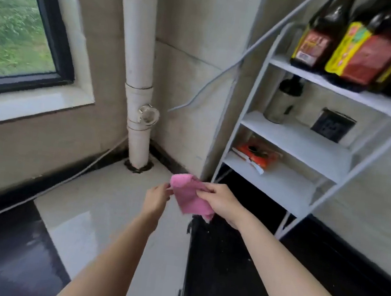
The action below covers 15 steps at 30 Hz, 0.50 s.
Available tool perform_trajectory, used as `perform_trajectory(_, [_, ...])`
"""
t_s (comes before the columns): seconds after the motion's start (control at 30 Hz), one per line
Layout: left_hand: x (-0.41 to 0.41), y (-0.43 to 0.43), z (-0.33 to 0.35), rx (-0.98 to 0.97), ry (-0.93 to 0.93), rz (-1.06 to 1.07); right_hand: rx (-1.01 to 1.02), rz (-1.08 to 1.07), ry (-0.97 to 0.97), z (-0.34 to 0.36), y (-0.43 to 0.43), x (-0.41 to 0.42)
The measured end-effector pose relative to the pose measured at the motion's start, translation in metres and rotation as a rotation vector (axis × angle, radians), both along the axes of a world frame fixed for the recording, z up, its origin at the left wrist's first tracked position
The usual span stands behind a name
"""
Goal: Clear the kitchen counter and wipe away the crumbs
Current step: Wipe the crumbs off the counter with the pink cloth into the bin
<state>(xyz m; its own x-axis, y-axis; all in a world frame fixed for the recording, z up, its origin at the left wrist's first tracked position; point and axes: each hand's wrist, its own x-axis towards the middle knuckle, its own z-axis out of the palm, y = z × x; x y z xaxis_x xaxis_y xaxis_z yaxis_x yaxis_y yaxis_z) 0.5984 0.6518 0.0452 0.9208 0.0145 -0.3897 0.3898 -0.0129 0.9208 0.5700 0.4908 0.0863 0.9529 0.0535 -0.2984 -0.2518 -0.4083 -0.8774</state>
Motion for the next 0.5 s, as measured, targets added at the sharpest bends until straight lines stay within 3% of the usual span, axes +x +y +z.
perform_trajectory(0.33, [-0.182,-0.155,-0.025,0.091,-0.073,-0.392,0.215,-0.373,0.163,-0.037,-0.148,-0.233])
perform_trajectory(0.5, [-0.289,-0.215,-0.03,0.09,-0.055,-0.517,0.551,-0.589,0.128,-0.053,-0.203,-0.364])
